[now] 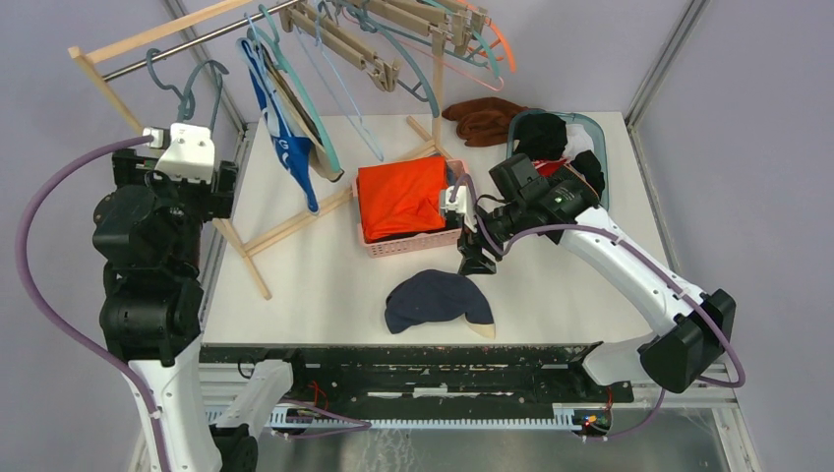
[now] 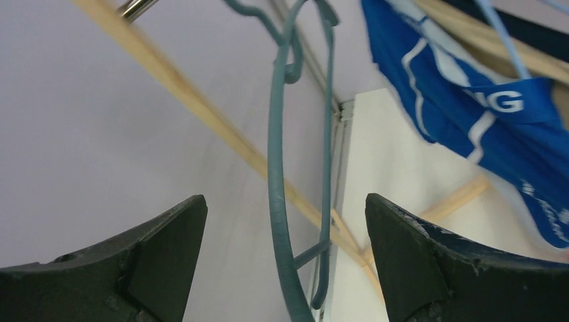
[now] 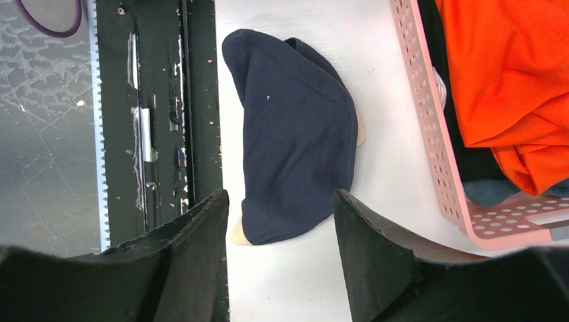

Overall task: Remove the underwear clipped to the hanger
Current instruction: Place the hanger on the clothesline, then pick up the underwear from the center of the board.

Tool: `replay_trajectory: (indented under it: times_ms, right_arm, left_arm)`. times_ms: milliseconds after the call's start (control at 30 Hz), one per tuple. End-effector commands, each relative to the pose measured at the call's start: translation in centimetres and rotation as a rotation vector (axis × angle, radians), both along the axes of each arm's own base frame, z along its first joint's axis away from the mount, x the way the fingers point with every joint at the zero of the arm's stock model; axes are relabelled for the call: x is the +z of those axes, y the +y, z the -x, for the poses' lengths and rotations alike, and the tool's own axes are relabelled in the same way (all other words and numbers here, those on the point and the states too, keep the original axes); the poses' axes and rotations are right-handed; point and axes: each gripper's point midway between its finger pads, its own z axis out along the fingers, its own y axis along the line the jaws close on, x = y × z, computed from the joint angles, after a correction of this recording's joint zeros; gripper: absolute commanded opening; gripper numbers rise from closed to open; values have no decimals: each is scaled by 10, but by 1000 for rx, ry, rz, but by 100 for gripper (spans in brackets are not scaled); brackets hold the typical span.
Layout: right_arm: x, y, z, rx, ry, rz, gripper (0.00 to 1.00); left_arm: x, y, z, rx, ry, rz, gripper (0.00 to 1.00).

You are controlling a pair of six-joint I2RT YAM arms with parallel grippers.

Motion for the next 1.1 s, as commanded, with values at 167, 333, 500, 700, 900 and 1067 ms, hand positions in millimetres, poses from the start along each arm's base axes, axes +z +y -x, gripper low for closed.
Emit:
replay_trajectory:
  times_ms: [167, 333, 500, 700, 900, 1067]
  right_arm:
    - [-4, 4, -8, -15, -8, 7, 67]
    - [-13, 1, -12, -32, -12, 36, 67]
    - [-37, -8, -18, -70, -28, 95, 68]
    - [-94, -18, -13, -104, 2, 190, 73]
    - [-152, -18, 7, -38, 17, 355, 82]
    - [-178, -10, 17, 21, 23, 435, 81]
  left_arm:
    - [-18, -89, -22, -502, 130, 95, 93]
    - [-67, -122, -28, -698, 290, 142, 92]
    - [-118, -149, -15, -893, 400, 145, 92]
    - [-182, -152, -7, -936, 527, 154, 92]
    - [-192, -151, -1, -916, 520, 176, 91]
    - [-187, -153, 5, -917, 497, 182, 91]
